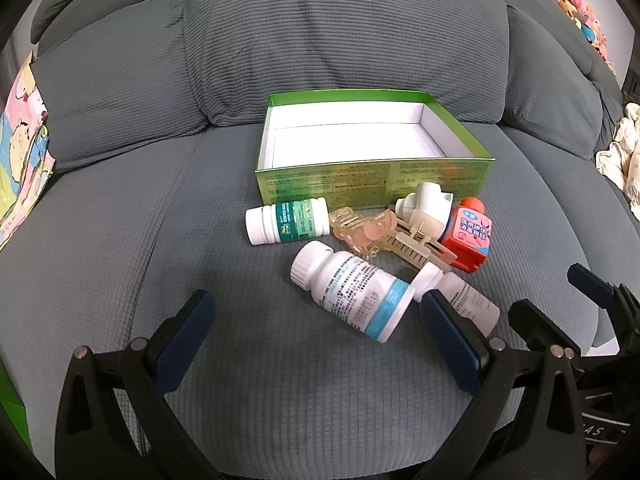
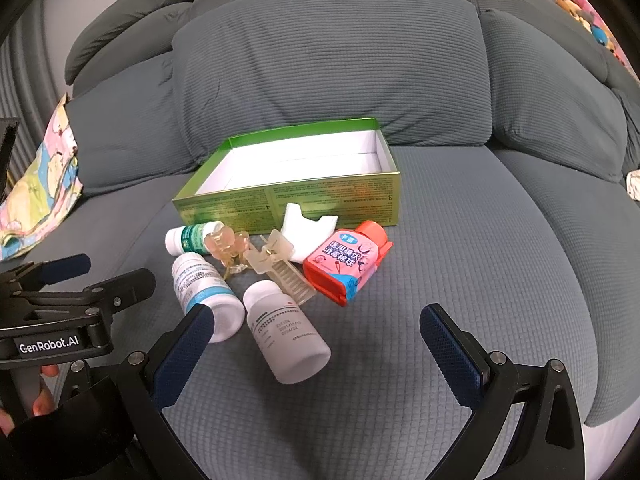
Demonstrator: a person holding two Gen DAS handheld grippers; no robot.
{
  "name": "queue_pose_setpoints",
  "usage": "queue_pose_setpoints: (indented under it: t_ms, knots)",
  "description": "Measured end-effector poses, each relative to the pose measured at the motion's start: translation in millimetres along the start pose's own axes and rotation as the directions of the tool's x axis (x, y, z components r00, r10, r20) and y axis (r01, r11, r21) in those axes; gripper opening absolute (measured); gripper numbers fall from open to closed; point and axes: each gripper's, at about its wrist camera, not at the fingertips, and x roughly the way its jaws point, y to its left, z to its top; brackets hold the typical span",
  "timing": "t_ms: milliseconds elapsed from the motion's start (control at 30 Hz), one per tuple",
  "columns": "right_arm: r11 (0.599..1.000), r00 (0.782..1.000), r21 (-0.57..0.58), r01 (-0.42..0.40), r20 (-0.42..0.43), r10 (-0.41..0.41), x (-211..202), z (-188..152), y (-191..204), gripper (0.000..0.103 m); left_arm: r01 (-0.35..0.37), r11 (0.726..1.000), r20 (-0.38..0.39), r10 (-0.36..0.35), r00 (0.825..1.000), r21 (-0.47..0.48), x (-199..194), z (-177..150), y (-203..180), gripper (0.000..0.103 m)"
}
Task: Organize rigid objects
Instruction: 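Move the left gripper to the large white blue-striped pill bottle and grasp it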
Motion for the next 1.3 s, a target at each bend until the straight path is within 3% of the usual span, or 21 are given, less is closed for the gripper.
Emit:
queue_pose_setpoints:
  t_ms: [333,500,667,800,1067,1233,1300]
  knots:
    - [1.000,1.000,-0.004,-0.020,0.000,0.020,-1.0,-0.6,1.5,0.103,0.055,0.998,-0.018,-0.056,0.998,-0.024,-0.3,0.8,-0.4,0.102]
    - [0.999,0.999,-0.002,-0.033,-0.005,0.033,0.8,-2.9,2.5,0.103,0.048,0.999,-0.018,-0.048,0.999,-0.010,4.5,-1.7,-1.8,0.102]
    - [0.991,0.991,-0.016,-0.129,-0.019,0.129,0.6,-8.4,1.0,0.103,0.168,0.983,-0.066,-0.172,0.983,-0.072,14.8,-10.0,11.3,0.102]
    - [0.981,0.982,-0.051,-0.186,-0.025,0.185,-0.9,-21.5,-0.8,0.103,0.204,0.972,-0.091,-0.215,0.972,-0.118,25.2,-21.3,24.8,0.102]
    - [0.918,0.939,-0.203,-0.341,-0.030,0.342,-1.4,-41.5,31.1,0.103,0.298,0.925,-0.094,-0.327,0.940,-0.236,39.0,-27.3,46.3,0.102]
    - [0.863,0.895,-0.246,-0.442,-0.050,0.444,5.1,-42.7,54.1,0.098,0.303,0.928,-0.069,-0.323,0.944,-0.215,40.3,-20.5,43.7,0.101]
    - [0.857,0.891,-0.249,-0.451,-0.070,0.449,14.9,-44.4,60.8,0.094,0.319,0.922,-0.057,-0.338,0.939,-0.220,44.3,-18.3,46.9,0.099]
